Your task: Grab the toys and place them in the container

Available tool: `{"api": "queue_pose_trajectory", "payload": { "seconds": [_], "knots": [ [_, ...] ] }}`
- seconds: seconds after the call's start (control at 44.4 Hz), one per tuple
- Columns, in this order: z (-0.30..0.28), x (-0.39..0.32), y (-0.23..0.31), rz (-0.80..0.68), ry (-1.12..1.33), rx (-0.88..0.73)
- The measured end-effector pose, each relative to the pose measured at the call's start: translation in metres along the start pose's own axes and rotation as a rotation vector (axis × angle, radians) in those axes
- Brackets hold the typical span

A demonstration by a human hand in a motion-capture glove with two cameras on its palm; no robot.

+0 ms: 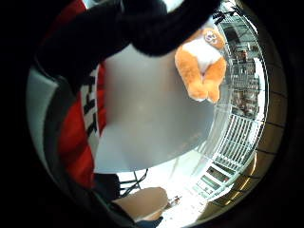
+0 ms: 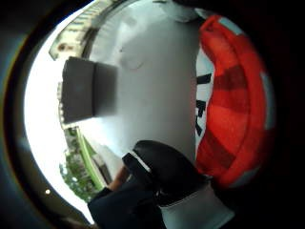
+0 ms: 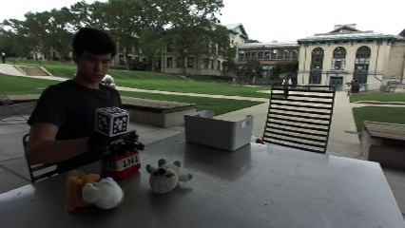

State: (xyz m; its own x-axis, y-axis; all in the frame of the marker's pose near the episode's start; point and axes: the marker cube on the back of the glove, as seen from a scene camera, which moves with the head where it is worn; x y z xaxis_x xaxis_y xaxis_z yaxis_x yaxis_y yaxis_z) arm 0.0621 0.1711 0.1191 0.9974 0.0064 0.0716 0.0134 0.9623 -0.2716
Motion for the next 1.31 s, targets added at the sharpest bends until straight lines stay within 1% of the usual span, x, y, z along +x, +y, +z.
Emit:
{"api": "queue_pose_trajectory", "payload": {
  "seconds": [0.09,0.36,0.585,0.788,1.013,1.125,1.215,1.306],
  "knots": [
    [0.015,0.003,0.003,0.02,0.005,-0.064],
    [0.047,0.013,0.009,0.042,0.145,-0.153],
    [0.064,0.022,0.013,0.063,0.103,-0.224],
    [0.055,0.019,0.018,0.071,0.12,-0.149],
    [0.044,0.028,0.024,0.096,0.103,0.021],
    [0.036,0.03,0.012,0.098,0.034,0.033],
    [0.016,0.026,-0.003,0.094,0.022,0.047],
    [-0.022,0.014,-0.018,0.092,0.006,0.062]
  ]
}}
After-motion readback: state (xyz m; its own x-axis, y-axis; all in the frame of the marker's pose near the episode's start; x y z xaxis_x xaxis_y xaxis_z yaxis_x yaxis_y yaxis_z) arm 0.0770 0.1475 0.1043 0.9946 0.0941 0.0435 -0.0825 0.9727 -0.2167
